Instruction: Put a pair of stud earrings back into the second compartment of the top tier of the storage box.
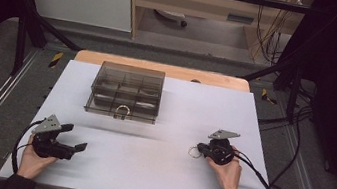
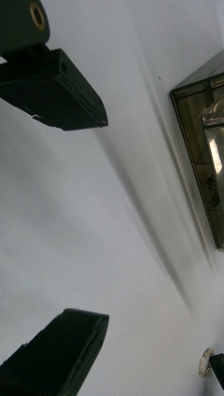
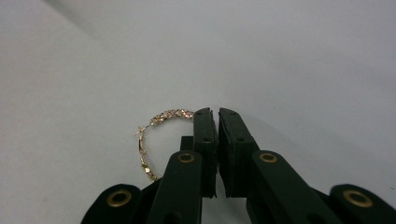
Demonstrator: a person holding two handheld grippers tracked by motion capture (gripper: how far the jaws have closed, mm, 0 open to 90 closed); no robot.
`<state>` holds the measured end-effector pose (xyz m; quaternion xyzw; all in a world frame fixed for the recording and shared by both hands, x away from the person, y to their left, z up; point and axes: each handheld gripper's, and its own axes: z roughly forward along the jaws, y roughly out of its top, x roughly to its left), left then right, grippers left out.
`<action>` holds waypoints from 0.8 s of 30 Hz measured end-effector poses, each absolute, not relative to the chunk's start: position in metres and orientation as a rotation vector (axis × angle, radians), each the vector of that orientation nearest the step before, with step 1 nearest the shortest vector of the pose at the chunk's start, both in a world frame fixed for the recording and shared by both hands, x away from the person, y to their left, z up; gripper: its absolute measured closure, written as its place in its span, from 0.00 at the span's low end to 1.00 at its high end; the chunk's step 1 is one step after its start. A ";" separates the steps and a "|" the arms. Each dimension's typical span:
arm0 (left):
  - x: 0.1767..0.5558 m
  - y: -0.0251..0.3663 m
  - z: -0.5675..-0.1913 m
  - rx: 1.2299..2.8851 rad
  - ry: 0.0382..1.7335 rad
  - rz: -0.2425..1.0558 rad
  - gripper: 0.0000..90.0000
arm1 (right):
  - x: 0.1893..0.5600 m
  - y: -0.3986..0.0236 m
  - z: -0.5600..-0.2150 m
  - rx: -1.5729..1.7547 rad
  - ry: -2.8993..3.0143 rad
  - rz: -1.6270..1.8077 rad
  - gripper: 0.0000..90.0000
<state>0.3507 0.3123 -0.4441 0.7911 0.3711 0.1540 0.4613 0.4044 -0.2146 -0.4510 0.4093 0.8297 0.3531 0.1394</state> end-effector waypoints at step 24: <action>0.351 0.313 -0.444 1.946 0.913 0.380 0.06 | 0.399 -0.219 -0.439 1.211 2.376 1.077 0.97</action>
